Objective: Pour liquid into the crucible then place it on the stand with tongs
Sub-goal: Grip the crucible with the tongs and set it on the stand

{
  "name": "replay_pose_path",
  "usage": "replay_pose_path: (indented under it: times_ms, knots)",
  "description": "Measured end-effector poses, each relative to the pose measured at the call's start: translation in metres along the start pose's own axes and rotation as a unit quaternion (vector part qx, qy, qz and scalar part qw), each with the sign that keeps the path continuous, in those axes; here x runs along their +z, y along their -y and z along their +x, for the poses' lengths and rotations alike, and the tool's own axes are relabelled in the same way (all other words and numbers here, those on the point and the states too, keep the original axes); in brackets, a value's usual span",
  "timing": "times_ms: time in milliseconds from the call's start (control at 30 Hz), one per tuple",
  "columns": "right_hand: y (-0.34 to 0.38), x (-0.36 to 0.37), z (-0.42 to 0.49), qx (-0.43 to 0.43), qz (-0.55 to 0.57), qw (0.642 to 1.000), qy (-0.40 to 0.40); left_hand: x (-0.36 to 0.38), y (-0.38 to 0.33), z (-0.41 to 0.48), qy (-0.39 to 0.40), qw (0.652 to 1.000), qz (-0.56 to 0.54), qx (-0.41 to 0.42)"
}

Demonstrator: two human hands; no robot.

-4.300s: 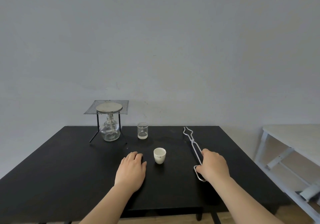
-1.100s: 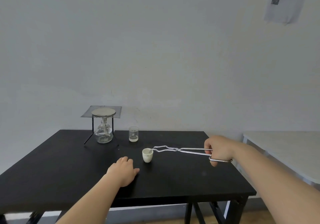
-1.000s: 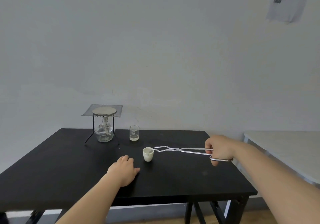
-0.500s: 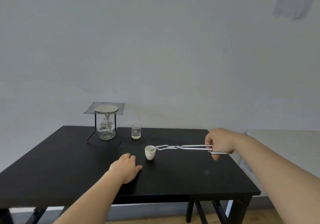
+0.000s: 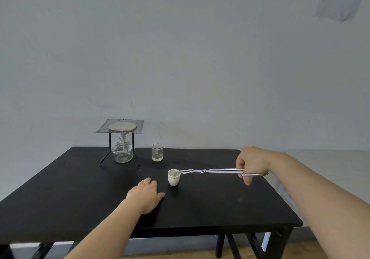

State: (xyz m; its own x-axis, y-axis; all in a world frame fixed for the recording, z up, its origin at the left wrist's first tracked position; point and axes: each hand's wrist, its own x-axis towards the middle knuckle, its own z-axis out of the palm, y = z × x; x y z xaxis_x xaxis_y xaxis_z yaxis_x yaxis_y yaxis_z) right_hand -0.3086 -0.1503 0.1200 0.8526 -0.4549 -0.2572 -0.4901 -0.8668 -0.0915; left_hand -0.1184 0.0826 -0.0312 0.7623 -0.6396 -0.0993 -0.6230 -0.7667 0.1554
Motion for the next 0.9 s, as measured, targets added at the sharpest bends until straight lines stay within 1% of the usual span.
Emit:
replay_pose_path:
  times_ms: [467,900]
  knots:
    - [0.004,-0.009,-0.004,-0.004,0.014,1.000,0.016,0.000,0.000,0.002,0.004,1.000,-0.001,-0.003]
    - [0.004,-0.011,-0.003,0.000,0.032,0.999,0.016,0.000,0.002,0.004,0.002,1.000,0.000,-0.001]
